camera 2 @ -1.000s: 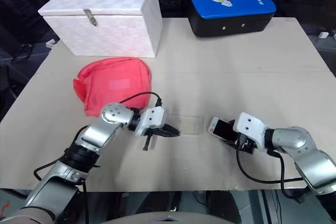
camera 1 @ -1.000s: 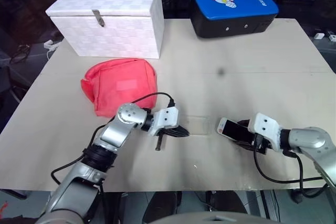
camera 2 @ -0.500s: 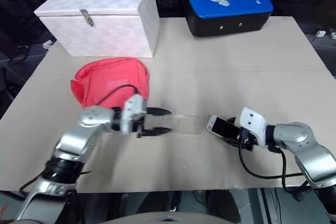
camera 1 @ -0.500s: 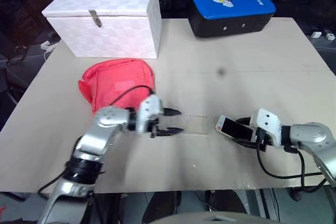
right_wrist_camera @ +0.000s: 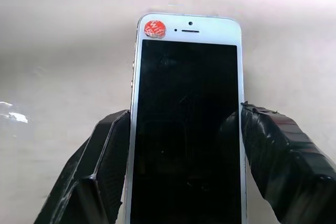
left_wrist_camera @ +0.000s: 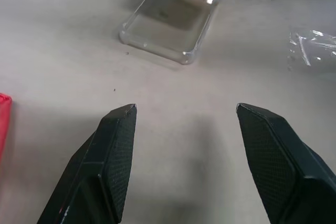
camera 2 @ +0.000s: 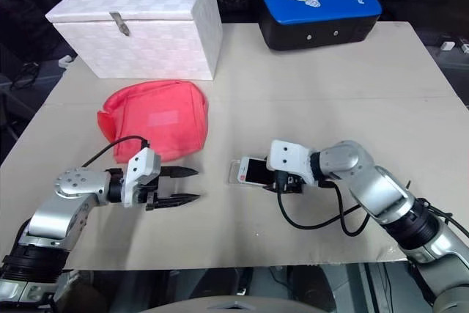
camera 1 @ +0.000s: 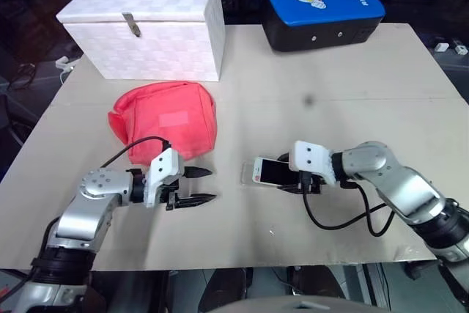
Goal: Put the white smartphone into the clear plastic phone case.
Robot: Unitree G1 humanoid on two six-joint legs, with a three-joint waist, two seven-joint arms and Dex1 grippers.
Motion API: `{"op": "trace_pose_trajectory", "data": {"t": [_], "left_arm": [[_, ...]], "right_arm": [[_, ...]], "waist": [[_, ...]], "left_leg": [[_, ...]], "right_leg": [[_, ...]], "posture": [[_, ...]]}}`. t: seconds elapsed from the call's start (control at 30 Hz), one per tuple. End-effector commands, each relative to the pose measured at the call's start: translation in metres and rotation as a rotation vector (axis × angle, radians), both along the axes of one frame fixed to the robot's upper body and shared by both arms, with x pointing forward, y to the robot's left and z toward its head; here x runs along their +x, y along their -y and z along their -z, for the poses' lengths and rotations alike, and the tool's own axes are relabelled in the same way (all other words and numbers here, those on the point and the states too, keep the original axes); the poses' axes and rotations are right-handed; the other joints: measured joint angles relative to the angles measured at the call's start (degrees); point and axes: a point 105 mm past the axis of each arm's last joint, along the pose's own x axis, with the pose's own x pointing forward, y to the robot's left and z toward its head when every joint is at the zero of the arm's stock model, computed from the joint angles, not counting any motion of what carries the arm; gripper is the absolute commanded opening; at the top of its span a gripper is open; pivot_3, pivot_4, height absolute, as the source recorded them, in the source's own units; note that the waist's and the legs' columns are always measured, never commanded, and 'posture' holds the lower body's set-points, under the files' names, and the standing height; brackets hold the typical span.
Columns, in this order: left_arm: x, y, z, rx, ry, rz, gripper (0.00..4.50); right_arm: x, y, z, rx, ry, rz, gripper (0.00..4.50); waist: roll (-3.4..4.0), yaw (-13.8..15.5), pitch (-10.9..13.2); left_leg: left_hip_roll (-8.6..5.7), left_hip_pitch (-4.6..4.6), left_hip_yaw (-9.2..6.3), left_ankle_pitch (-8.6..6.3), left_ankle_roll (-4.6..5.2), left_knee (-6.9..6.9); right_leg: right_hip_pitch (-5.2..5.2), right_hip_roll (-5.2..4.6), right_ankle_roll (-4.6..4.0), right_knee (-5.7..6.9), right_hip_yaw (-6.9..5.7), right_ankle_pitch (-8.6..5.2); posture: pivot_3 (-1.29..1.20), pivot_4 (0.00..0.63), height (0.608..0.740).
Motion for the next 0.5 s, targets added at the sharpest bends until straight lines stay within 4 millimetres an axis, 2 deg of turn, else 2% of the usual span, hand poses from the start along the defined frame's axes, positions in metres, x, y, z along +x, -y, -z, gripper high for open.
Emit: {"op": "trace_pose_trajectory", "data": {"t": [0.03, 0.2, 0.5], "left_arm": [[-0.002, 0.006, -0.007, -0.003, 0.049, 0.014, 3.04], [-0.005, 0.010, -0.007, -0.006, 0.050, 0.009, 3.04], [-0.006, 0.011, -0.003, -0.009, 0.045, -0.008, 3.04]], "right_arm": [[0.003, -0.007, -0.002, -0.023, 0.022, -0.022, 2.76], [0.006, -0.003, 0.007, -0.086, 0.020, -0.030, 2.76], [0.002, -0.011, 0.012, -0.170, 0.016, -0.086, 2.76]], "waist": [[0.00, -0.15, 0.00], [0.00, -0.25, -0.01], [-0.01, -0.32, -0.01]], "left_leg": [[0.00, -0.03, 0.00, 0.00, 0.00, 0.00], [0.00, -0.02, 0.04, 0.01, -0.01, -0.01], [0.00, 0.13, 0.10, 0.02, -0.03, 0.00]], "right_leg": [[-0.06, 0.00, 0.00, 0.02, 0.01, 0.00], [-0.09, 0.01, 0.00, 0.15, 0.08, 0.00], [-0.08, 0.03, -0.01, 0.34, 0.16, 0.00]], "posture": [[0.00, 0.150, 0.740], [0.00, 0.150, 0.740], [0.00, 0.150, 0.740]]}}
